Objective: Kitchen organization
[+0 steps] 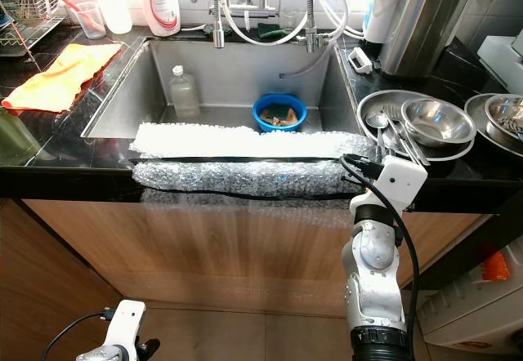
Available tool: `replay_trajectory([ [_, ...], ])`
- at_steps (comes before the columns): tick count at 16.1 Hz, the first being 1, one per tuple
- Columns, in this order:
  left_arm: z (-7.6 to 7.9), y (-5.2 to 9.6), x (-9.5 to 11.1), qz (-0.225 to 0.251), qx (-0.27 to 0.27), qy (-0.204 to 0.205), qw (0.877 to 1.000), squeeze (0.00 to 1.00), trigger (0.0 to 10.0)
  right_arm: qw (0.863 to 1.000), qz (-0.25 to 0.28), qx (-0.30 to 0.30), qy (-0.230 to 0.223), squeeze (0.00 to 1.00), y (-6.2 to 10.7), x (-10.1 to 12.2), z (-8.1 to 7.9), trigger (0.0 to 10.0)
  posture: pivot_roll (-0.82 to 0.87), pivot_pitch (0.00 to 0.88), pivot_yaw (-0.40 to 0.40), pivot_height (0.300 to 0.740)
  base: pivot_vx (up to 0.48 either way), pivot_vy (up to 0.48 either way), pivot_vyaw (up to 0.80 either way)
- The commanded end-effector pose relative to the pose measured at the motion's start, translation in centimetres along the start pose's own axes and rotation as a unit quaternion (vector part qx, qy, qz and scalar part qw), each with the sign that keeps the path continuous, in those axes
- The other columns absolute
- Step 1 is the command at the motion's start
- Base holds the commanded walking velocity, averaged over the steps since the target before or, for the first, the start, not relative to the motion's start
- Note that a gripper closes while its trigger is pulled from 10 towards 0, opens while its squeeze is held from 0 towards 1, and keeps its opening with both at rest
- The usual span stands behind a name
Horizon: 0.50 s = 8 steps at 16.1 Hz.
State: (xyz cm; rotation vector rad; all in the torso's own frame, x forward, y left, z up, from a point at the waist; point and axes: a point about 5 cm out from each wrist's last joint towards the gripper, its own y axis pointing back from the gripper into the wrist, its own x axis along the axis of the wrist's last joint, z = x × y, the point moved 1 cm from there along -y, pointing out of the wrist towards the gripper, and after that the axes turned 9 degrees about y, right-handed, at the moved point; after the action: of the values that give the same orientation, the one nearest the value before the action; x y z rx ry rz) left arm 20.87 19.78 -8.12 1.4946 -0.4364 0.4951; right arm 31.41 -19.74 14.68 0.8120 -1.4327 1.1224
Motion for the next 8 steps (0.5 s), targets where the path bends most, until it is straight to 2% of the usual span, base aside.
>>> replay_trajectory([
  [1, -0.5, 0.1, -0.4, -0.008, 0.006, -0.002, 1.000, 0.00, 10.0, 1.000, 0.006, 0.004, -0.005, 0.00, -0.1, 0.2, -0.3, 1.0, -0.02, 0.076, 0.008, 0.740, 0.000, 0.000, 0.00],
  [3, -0.5, 0.1, -0.4, -0.008, 0.006, -0.002, 1.000, 0.00, 10.0, 1.000, 0.009, 0.007, -0.009, 0.00, -0.1, 0.3, -0.4, 2.9, -0.02, 0.075, 0.006, 0.740, 0.000, 0.000, 0.00],
  [4, -0.5, 0.1, -0.4, -0.008, 0.006, -0.002, 1.000, 0.00, 10.0, 1.000, 0.018, 0.011, -0.018, 0.00, -0.1, 0.6, -0.6, 10.0, -0.02, 0.075, 0.006, 0.740, 0.000, 0.000, 0.00],
  [8, -0.4, 0.1, -0.4, -0.008, 0.006, -0.002, 1.000, 0.00, 10.0, 0.999, 0.037, 0.020, -0.032, 0.00, -0.2, 1.4, -0.8, 10.0, -0.02, 0.074, 0.006, 0.740, 0.000, 0.000, 0.00],
])
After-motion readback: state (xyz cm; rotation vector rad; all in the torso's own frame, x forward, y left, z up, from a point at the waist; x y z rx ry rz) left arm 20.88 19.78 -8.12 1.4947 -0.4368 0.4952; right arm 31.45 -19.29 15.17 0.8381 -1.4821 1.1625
